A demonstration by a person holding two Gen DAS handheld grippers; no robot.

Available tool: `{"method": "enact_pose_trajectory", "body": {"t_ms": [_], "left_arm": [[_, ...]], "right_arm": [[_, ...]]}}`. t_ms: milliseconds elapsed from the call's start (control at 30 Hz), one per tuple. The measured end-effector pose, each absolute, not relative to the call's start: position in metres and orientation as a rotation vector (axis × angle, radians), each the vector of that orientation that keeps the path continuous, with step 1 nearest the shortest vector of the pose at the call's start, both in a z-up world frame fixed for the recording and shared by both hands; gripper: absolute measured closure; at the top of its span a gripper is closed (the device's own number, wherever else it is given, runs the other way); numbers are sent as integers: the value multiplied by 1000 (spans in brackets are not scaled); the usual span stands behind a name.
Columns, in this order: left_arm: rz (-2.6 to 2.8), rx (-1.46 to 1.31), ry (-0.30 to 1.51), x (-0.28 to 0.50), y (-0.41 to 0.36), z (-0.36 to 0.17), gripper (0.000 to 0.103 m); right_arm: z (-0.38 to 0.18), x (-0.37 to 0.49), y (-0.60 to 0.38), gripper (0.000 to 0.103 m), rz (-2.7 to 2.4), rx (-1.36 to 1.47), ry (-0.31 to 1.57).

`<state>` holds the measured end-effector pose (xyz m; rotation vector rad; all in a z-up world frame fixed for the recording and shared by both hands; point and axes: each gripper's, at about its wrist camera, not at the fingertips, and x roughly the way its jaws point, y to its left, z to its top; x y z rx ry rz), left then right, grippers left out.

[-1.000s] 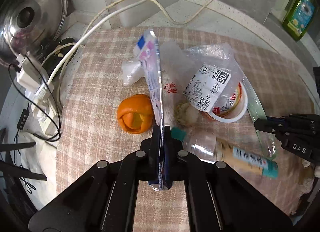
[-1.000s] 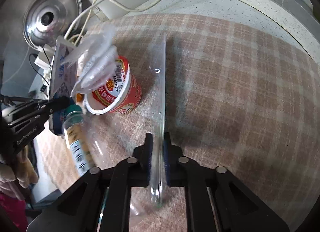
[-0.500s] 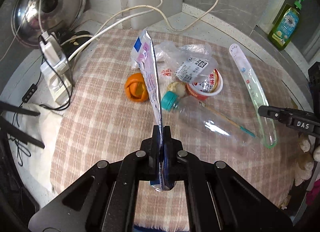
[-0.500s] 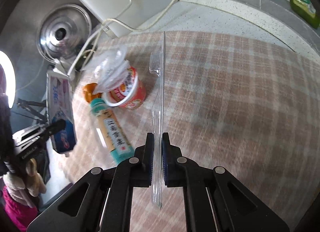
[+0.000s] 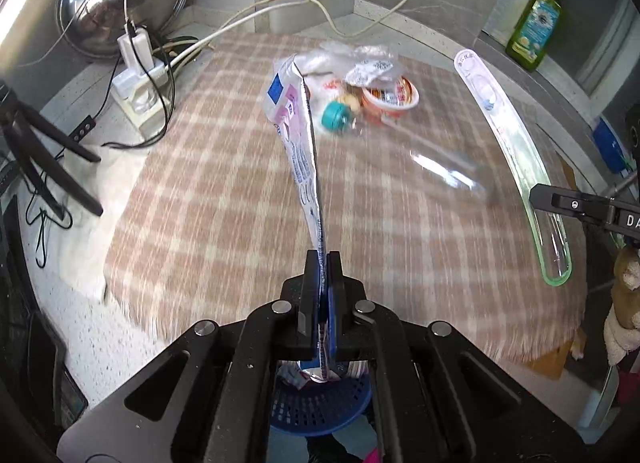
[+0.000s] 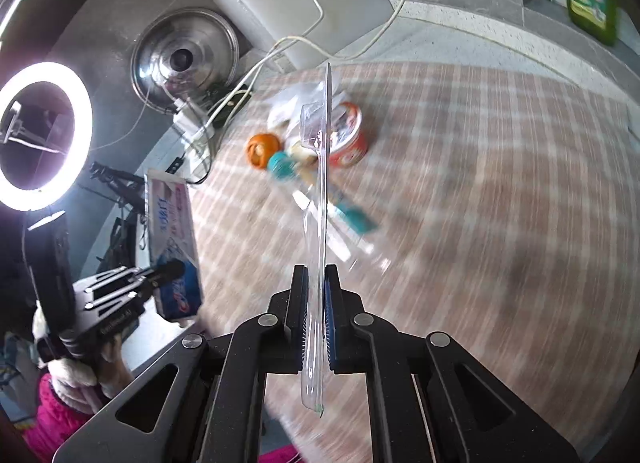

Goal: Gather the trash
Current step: 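Carry the toothpaste tube with the left tool while the right tool carries the tray to the basket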

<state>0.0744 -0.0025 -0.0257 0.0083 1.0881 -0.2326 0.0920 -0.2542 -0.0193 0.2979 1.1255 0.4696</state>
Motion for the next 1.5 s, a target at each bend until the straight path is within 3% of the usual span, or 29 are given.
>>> {"method": "enact_pose_trajectory", "body": {"t_ms": [500, 1500], "left_arm": [[-295, 0, 1147, -3, 32, -65, 102], [-266, 63, 1224, -44, 46, -133, 102]], "right_arm": [[-44, -3, -188, 97, 475, 283, 1183], [-110, -58, -113, 97, 503, 126, 1273]]}}
